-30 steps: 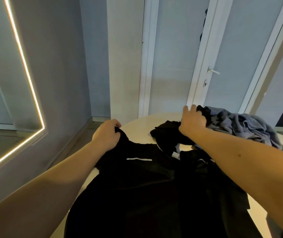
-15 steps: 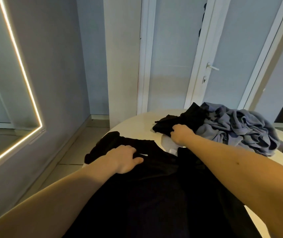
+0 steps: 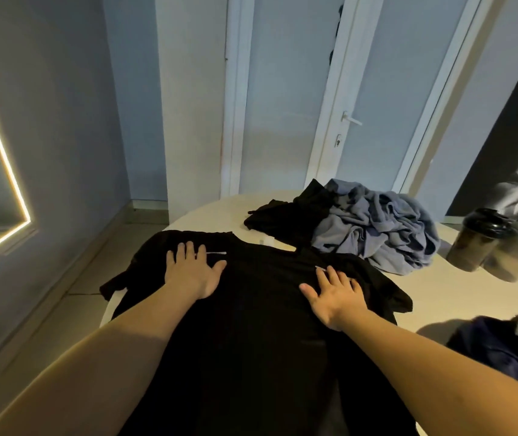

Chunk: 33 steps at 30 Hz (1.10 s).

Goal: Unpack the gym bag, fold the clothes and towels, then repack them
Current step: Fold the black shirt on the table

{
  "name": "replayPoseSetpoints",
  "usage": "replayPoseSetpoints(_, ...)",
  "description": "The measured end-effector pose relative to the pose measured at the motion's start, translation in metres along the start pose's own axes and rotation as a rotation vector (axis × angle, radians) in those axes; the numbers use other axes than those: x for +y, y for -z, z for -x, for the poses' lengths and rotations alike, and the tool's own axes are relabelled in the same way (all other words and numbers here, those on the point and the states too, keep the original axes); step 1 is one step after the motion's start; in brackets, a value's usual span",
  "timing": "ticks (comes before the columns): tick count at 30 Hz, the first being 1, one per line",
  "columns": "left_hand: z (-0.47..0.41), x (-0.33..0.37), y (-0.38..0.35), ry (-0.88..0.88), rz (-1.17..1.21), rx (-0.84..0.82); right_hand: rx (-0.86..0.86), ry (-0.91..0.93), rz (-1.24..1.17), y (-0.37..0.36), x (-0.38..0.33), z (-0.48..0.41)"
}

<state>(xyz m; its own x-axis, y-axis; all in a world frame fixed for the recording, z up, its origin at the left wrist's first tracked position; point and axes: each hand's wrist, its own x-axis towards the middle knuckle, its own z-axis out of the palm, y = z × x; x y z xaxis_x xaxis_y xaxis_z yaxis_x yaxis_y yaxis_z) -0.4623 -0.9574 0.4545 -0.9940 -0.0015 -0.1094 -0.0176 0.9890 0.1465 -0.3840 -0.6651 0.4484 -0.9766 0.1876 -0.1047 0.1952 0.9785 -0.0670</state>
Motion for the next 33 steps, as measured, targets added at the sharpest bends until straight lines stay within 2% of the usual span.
replayPoseSetpoints(4,0.006,0.004,0.004,-0.058,0.013,0.006,-0.019,0.005,0.006,0.012,0.002,0.000)
replayPoseSetpoints(8,0.054,0.021,0.017,-0.213,0.069,0.010,0.180,0.043,-0.120,0.025,-0.010,0.032)
replayPoseSetpoints(12,0.144,0.042,0.014,-0.366,0.076,-0.016,0.164,0.093,-0.266,0.024,-0.028,0.099)
replayPoseSetpoints(17,0.249,0.049,-0.009,-0.457,0.104,-0.024,0.188,0.119,-0.495,0.012,-0.015,0.210)
replayPoseSetpoints(20,0.295,0.058,-0.023,-0.501,0.083,0.002,0.155,0.148,-0.403,-0.002,0.004,0.273)
replayPoseSetpoints(24,0.315,0.064,-0.042,-0.447,0.046,-0.056,0.089,0.125,-0.176,-0.029,0.029,0.325)
replayPoseSetpoints(29,0.319,0.061,-0.051,-0.454,-0.034,-0.032,0.138,0.065,-0.170,-0.031,0.049,0.340)
replayPoseSetpoints(33,0.322,0.054,-0.043,-0.485,0.142,-0.027,0.174,0.124,-0.185,-0.017,0.047,0.355)
